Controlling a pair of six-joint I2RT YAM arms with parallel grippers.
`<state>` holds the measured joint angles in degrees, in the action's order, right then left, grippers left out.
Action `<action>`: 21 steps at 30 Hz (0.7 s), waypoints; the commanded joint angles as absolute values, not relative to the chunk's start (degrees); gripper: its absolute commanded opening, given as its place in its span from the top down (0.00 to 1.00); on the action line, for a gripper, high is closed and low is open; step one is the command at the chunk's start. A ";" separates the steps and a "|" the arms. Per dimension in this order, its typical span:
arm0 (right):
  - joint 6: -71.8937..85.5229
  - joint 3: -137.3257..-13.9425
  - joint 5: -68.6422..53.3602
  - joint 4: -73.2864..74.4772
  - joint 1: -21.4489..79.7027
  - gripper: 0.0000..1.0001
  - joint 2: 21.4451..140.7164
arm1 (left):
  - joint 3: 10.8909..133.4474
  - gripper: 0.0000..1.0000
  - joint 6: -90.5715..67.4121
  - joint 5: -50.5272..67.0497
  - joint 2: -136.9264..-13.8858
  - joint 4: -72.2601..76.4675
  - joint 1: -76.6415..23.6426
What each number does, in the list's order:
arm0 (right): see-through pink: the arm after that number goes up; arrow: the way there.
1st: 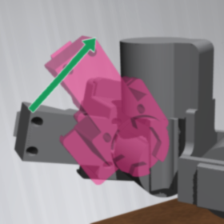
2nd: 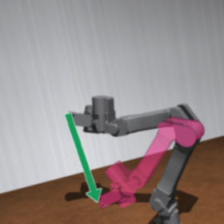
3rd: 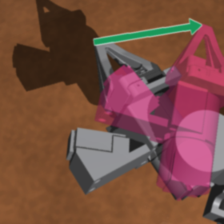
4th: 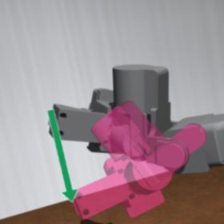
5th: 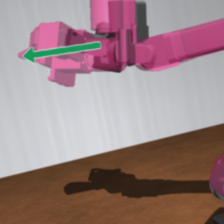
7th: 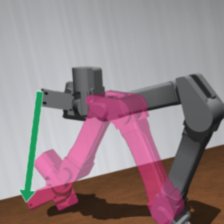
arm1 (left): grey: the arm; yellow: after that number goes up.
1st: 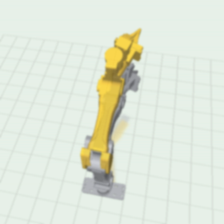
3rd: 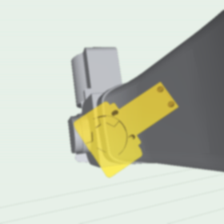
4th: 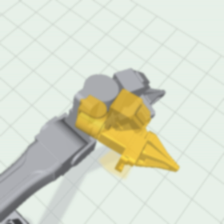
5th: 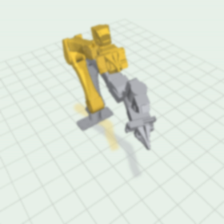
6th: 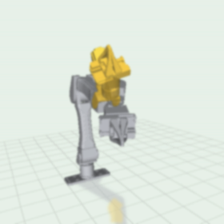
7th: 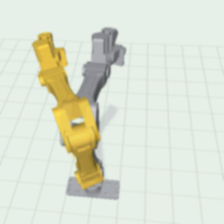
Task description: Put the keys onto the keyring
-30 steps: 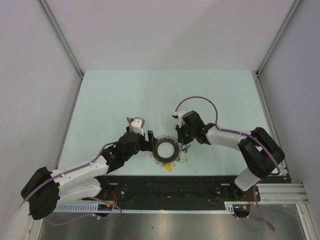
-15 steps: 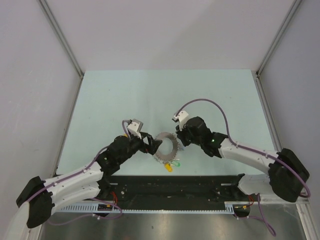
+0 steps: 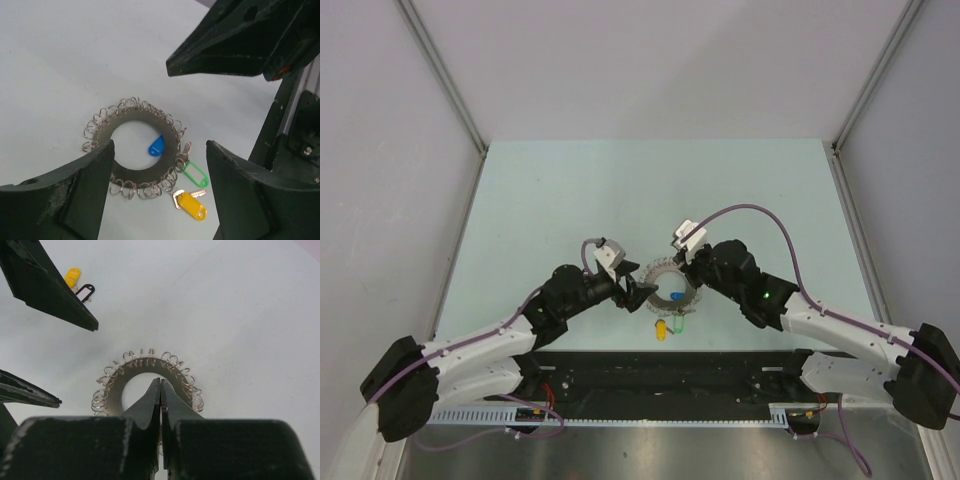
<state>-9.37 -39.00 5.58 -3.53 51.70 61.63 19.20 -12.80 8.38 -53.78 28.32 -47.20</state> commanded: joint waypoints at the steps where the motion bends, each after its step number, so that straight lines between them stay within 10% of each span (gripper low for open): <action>1: -11.34 -39.02 7.64 -4.05 52.03 1.00 59.76 | 24.77 0.25 -5.72 13.54 -57.47 29.72 -46.93; 21: 15.11 -39.55 -2.28 6.16 44.55 0.63 70.30 | 19.61 0.20 -15.20 -4.30 -52.56 20.30 -46.93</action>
<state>11.05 -38.87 0.91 9.08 41.17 66.72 21.65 -12.25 1.67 -55.18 22.50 -47.20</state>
